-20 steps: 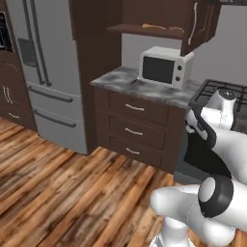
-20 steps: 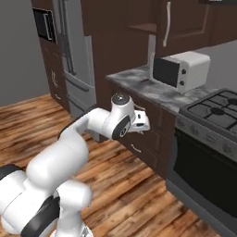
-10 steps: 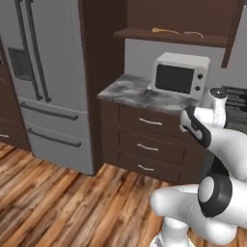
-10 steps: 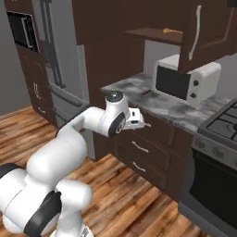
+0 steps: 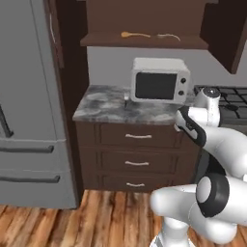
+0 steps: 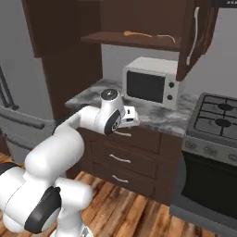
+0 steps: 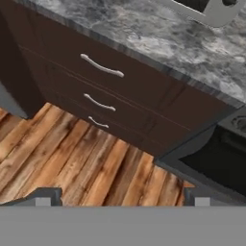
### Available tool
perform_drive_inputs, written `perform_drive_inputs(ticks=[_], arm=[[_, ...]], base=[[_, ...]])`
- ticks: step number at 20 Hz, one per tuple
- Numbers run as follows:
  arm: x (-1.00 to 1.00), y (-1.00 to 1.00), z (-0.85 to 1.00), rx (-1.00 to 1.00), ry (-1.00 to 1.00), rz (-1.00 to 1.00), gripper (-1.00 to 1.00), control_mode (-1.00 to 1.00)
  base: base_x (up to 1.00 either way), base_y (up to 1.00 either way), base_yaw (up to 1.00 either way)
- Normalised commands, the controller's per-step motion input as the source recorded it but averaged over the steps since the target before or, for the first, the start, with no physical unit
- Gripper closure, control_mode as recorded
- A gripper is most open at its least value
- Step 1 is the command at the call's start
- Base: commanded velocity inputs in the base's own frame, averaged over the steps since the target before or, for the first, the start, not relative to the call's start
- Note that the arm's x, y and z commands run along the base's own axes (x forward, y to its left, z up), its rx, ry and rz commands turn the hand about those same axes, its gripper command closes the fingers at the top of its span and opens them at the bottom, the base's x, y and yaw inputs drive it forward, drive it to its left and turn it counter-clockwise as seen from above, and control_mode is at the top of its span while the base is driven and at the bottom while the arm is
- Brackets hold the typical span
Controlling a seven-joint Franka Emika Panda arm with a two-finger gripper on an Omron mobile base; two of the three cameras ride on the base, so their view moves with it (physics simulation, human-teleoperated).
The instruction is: Organize the utensils by type. Pick up the wooden spoons from the counter and place them in the open cabinet. Then pick up the metallic utensils from the counter and place them in the open drawer.
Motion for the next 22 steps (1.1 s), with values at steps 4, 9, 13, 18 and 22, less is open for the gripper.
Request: perform_drive_inputs(ticks=[4,9,13,18,22], arm=[[0.00,0.00,0.00,0.00,0.00,0.00,-1.00,1.00],[0.00,0.00,0.00,0.00,0.00,0.00,-1.00,1.00],[0.00,0.00,0.00,0.00,0.00,0.00,-1.00,1.00],[0.00,0.00,0.00,0.00,0.00,0.00,-1.00,1.00],[0.00,0.00,0.00,0.00,0.00,0.00,-1.00,1.00]], base=[[0.80,0.52,-0.60],[0.85,0.57,-0.49],[0.94,0.55,-0.05],[0.99,0.38,0.02],[0.85,0.09,0.05]])
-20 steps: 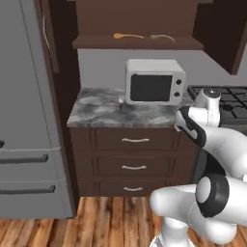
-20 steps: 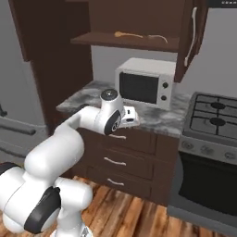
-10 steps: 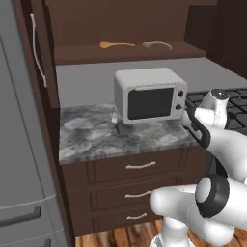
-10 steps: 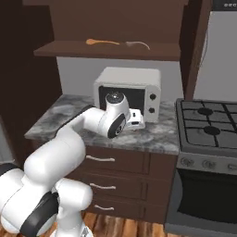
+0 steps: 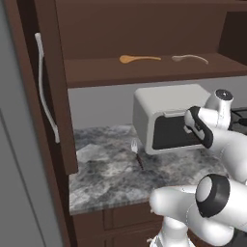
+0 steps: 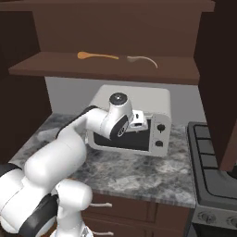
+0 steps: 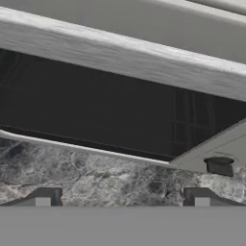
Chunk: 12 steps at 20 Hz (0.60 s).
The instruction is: Organize the utensils by type. Pick up the wooden spoons from the counter and place them in the open cabinet. Then pick up the metallic utensils from the counter and place them in the open drawer.
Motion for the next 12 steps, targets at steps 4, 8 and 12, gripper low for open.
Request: perform_drive_inputs(ticks=[4,8,12], arm=[[0.00,0.00,0.00,0.00,0.00,0.00,-1.00,1.00],[0.00,0.00,0.00,0.00,0.00,0.02,-1.00,-1.00],[-0.02,0.00,0.00,0.00,0.00,0.03,-1.00,-1.00]], base=[[0.36,0.01,0.00],[0.09,0.00,0.00],[0.00,0.00,0.00]])
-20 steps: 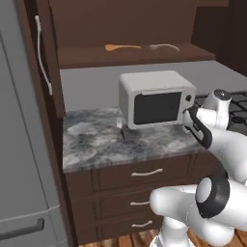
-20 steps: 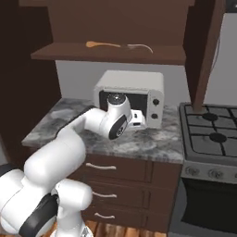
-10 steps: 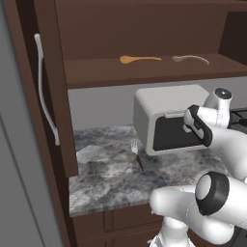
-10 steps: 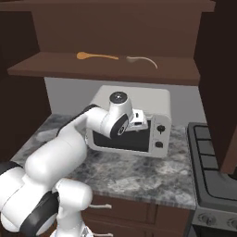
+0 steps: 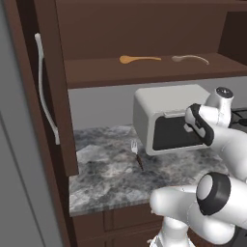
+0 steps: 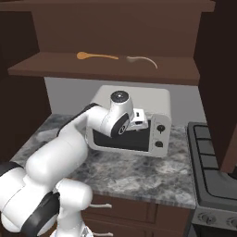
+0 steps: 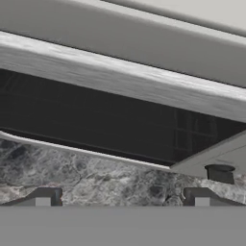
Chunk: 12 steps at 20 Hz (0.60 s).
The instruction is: Organize the utensils by type. Pick up the wooden spoons from the counter and place them in the open cabinet. Then pick up the metallic utensils from the counter and place them in the open drawer.
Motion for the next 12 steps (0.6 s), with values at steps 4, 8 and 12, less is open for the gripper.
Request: perform_drive_inputs(ticks=[4,8,12], arm=[[-0.28,0.01,-0.02,0.00,-0.04,0.01,-1.00,-1.00],[-0.50,0.41,-0.15,0.00,-0.05,-0.02,-1.00,-1.00],[-0.27,0.73,-0.34,0.00,-0.02,-0.22,-1.00,-1.00]], base=[[0.00,0.00,0.00],[0.00,0.00,0.00],[0.00,0.00,0.00]])
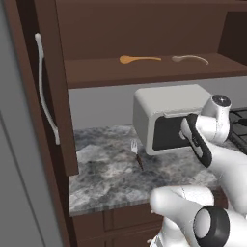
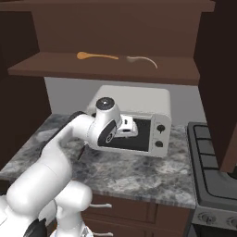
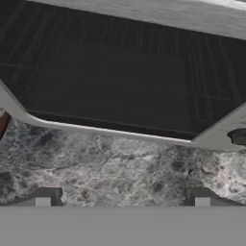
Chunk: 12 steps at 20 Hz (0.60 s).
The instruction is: Organize the utensils by type. Pick up the wooden spoons from the counter and place them in the open cabinet. Then pick up the metallic utensils from the counter and place them in the open drawer.
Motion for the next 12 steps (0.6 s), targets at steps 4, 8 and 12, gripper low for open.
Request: perform_drive_inputs(ticks=[4,8,12], arm=[[-0.16,0.79,-0.36,0.00,0.00,-0.31,-1.00,-1.00],[-0.03,0.69,-0.31,0.04,0.01,-0.28,-1.00,-1.00],[0.07,0.64,-0.33,0.01,0.07,-0.06,-1.00,-1.00]], base=[[0.00,0.00,0.00],[0.00,0.00,0.00],[0.00,0.00,0.00]])
